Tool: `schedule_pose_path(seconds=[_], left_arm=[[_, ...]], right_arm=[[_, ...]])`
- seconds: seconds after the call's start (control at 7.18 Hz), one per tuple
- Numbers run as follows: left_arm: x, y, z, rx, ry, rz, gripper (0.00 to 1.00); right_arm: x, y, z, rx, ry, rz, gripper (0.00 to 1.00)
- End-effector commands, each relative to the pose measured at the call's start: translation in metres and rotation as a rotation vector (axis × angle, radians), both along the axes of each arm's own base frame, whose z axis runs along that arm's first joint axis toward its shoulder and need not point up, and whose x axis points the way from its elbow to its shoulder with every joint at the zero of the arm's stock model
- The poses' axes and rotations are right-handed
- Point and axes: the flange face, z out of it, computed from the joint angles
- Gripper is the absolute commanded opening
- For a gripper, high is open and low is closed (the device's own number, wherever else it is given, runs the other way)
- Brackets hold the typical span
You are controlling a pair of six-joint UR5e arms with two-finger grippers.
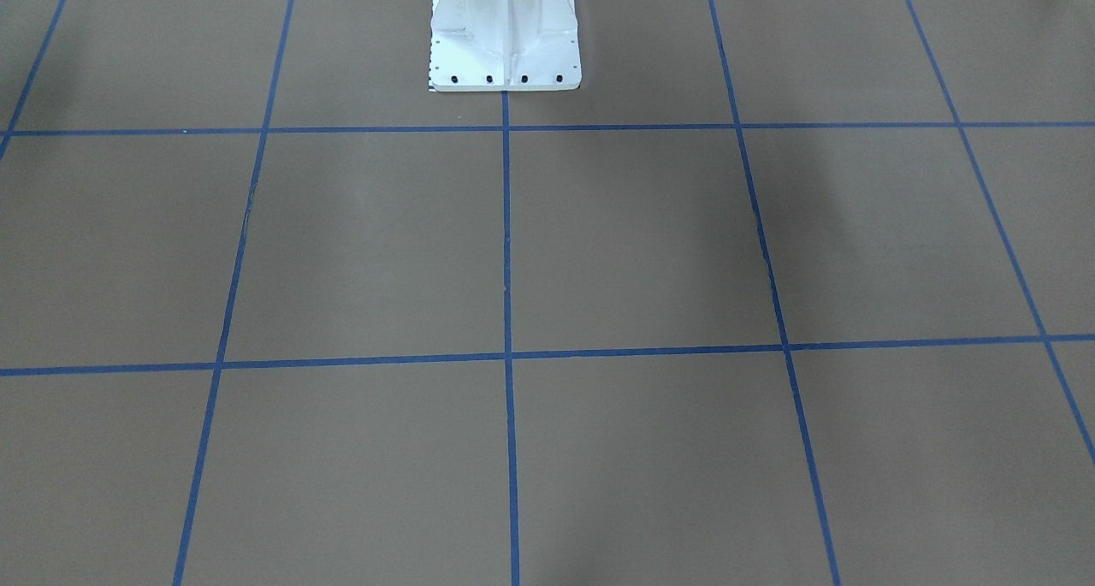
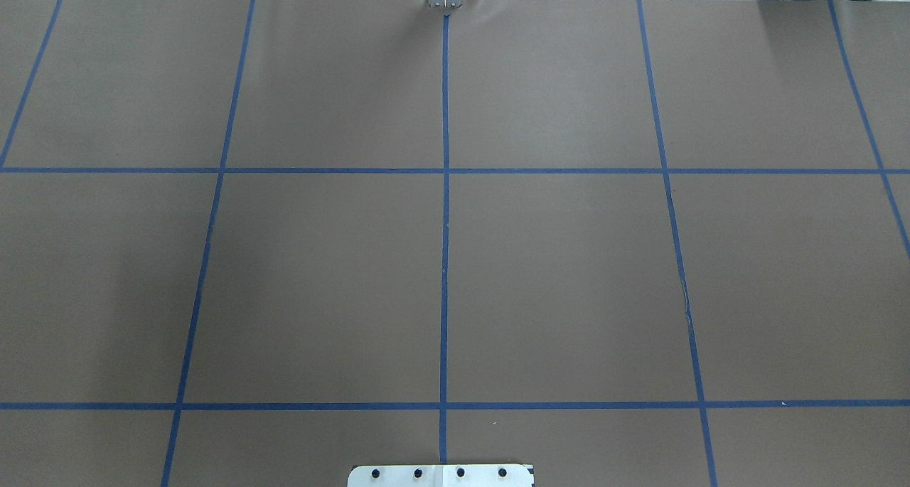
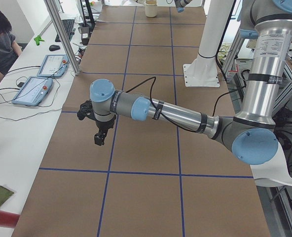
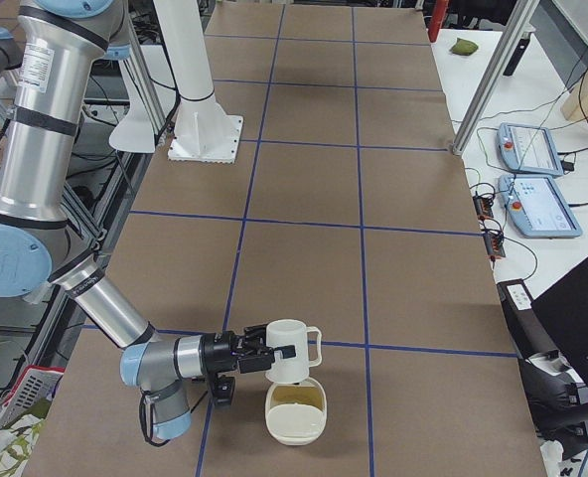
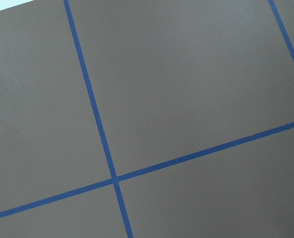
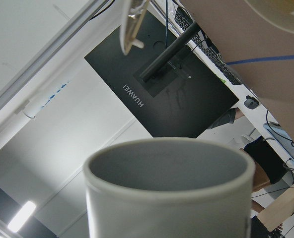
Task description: Left arm hands cup to right arm to dump lemon
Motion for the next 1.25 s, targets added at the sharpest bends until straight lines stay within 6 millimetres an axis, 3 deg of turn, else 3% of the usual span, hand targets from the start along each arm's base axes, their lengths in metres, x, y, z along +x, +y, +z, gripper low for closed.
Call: schedule_pose_path(seconds=[0.0, 0.28, 0.42, 0.84, 1.11], left_arm=[[0.000, 0.001, 0.001, 0.000, 0.001, 0.000, 1.00], [0.000, 0.002, 0.002, -0.003, -0.001, 0.000, 1.00], [0.000, 0.002, 0.003, -0.005, 0.001, 0.000, 1.00], [0.000, 0.005, 0.006, -0.013, 0.004, 0.001, 1.00], [0.000, 0.005, 0.008, -0.020, 0.005, 0.000, 1.00]], right_arm=[[0.000, 0.001, -0.001, 0.004, 0.033, 0.000, 0.00], [-0.015, 0.002, -0.013, 0.086, 0.291, -0.089, 0.00], [-0.025, -0.001, -0.025, 0.168, 0.453, -0.133, 0.10], [-0.031, 0.032, -0.024, 0.339, 1.015, -0.149, 0.08], [-0.040, 0.027, -0.026, 0.470, 1.385, -0.107, 0.06]])
